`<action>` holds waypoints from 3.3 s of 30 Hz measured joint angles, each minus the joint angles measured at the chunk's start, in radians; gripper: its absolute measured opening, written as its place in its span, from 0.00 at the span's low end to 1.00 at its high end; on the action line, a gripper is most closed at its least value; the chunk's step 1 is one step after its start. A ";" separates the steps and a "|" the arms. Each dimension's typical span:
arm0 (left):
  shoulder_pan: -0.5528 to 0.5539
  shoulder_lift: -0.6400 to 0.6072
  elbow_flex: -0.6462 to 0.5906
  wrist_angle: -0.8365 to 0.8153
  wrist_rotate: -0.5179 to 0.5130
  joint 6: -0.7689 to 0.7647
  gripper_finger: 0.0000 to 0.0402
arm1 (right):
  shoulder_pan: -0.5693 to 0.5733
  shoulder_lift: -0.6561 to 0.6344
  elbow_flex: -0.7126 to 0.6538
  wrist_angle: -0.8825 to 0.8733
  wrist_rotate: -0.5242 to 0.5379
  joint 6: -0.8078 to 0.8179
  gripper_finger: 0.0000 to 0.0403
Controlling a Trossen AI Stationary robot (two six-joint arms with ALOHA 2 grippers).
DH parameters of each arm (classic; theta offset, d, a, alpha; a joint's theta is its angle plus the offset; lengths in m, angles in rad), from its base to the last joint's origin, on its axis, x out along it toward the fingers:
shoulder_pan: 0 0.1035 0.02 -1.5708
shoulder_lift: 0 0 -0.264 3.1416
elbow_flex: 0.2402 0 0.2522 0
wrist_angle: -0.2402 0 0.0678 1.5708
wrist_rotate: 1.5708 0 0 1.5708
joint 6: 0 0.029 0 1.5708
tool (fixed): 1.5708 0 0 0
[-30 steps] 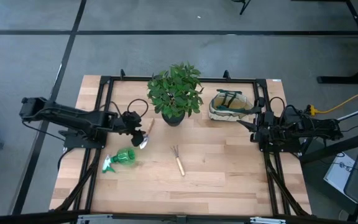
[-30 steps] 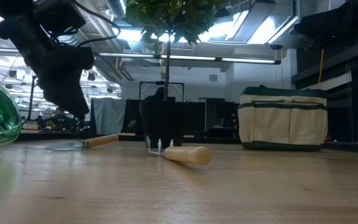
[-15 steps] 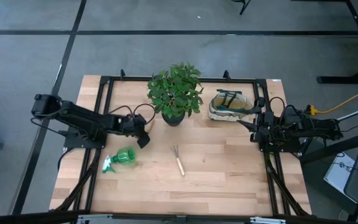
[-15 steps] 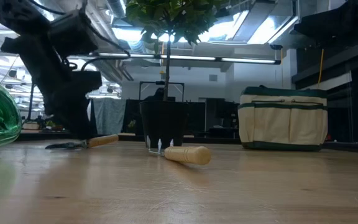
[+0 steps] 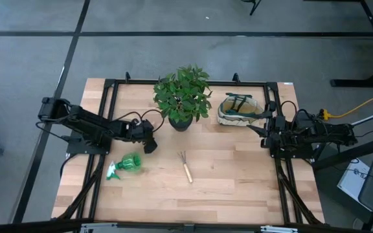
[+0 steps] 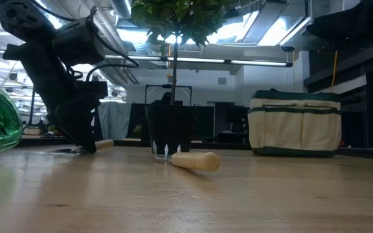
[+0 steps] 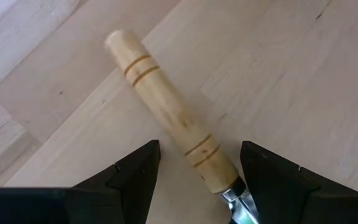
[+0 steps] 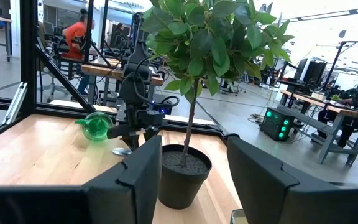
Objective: Pick & Place Garden tools in Gardening bag
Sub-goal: Put the brown trowel into the white gardening bag
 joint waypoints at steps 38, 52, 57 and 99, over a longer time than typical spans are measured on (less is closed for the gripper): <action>-0.061 -0.021 -0.005 0.216 0.294 0.215 0.16 | 0.000 0.000 0.000 0.000 0.000 0.000 0.46; -0.104 -0.022 -0.005 0.496 0.283 0.413 0.16 | 0.000 0.000 0.000 0.000 0.000 0.000 0.46; -0.104 -0.022 -0.003 0.587 0.283 0.491 0.16 | 0.000 0.000 0.000 0.000 0.000 0.000 0.46; -0.099 0.226 0.448 0.600 0.254 1.118 0.16 | 0.000 0.000 0.000 -0.016 0.000 0.000 0.46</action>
